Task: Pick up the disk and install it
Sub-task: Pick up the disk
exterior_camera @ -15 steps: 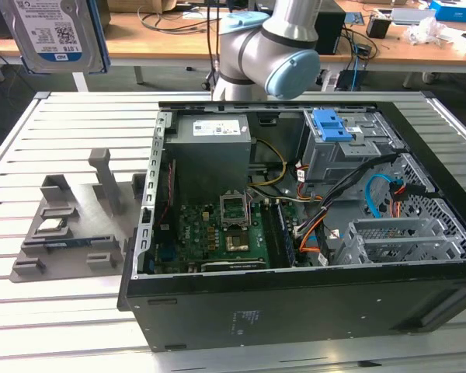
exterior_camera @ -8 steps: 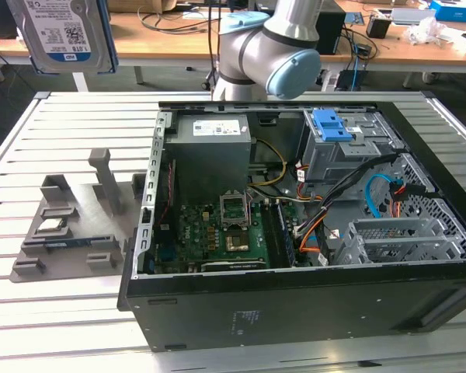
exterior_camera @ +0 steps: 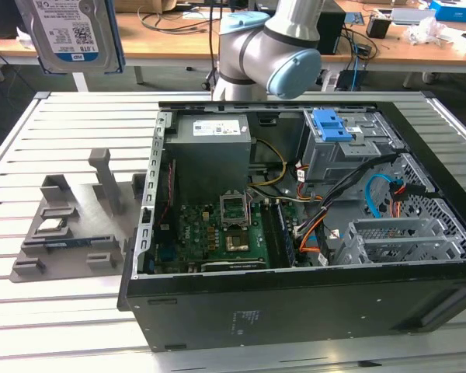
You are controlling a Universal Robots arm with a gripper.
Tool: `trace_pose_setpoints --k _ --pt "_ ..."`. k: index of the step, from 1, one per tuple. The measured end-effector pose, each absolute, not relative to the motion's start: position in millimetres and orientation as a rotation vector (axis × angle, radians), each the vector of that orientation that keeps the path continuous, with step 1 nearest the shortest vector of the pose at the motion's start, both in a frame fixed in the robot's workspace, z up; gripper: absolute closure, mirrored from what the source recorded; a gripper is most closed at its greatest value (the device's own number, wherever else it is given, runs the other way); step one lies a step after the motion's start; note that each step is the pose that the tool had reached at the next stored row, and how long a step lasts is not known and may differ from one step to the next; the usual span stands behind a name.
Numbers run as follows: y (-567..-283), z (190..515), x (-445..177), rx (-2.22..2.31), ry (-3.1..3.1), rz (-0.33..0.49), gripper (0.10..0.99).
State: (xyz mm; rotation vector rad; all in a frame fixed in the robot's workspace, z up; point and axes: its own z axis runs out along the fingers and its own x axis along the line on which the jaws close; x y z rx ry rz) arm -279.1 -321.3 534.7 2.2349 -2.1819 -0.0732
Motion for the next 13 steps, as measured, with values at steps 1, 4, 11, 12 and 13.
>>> trace_pose_setpoints --k 1,4,11,12,13 --pt "-321 535 -278 2.235 -2.182 -0.073 0.722" --pt "-321 535 -272 2.235 -2.182 -0.073 0.722" --pt "-321 535 -254 2.235 -2.182 -0.073 0.722" --pt "-321 535 -251 2.235 -2.182 -0.073 0.722" --pt "-321 535 -249 2.235 -2.182 -0.073 0.722"
